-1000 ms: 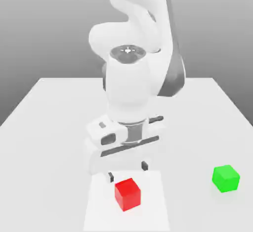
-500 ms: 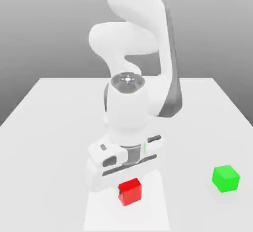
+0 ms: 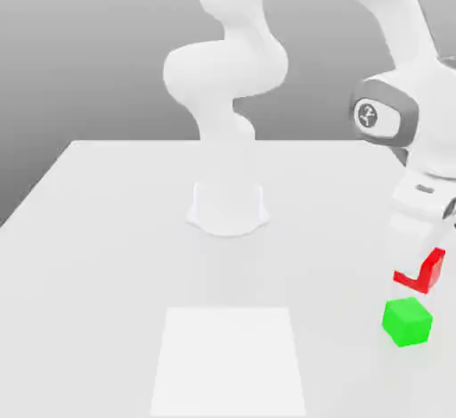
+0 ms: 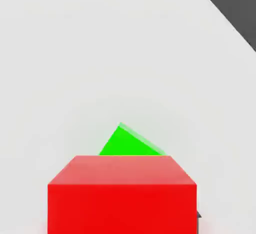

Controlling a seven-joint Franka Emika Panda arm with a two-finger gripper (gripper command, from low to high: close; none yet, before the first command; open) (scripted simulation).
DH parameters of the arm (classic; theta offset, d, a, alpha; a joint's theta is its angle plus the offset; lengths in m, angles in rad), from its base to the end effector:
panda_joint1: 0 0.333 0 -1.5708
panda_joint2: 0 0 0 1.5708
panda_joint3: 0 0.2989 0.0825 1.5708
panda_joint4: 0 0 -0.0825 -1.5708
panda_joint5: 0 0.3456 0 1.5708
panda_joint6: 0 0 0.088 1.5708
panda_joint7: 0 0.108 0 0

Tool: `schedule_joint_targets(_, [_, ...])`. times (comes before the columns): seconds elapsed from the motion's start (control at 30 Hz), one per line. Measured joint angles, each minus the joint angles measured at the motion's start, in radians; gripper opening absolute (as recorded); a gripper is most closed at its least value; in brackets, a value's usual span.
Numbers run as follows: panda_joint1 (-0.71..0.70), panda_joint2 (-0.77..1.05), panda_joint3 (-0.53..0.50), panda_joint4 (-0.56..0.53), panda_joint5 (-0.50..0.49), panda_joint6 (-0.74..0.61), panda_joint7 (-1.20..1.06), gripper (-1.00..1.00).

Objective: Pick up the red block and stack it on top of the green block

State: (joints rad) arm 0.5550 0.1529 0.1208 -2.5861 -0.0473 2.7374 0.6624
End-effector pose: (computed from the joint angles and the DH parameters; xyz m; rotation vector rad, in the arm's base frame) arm 0.3306 0.2692 0.2226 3.1401 0.0872 0.0001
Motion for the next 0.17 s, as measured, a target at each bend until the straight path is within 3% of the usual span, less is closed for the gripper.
schedule_joint_targets(0.03, [0.005,0.035,-0.007,0.002,-0.012,0.033,0.009,-1.00])
schedule_joint_targets(0.07, [0.008,0.058,-0.012,0.003,-0.020,0.055,0.016,1.00])
schedule_joint_targets(0.17, [0.008,0.058,-0.012,0.003,-0.020,0.055,0.016,1.00])
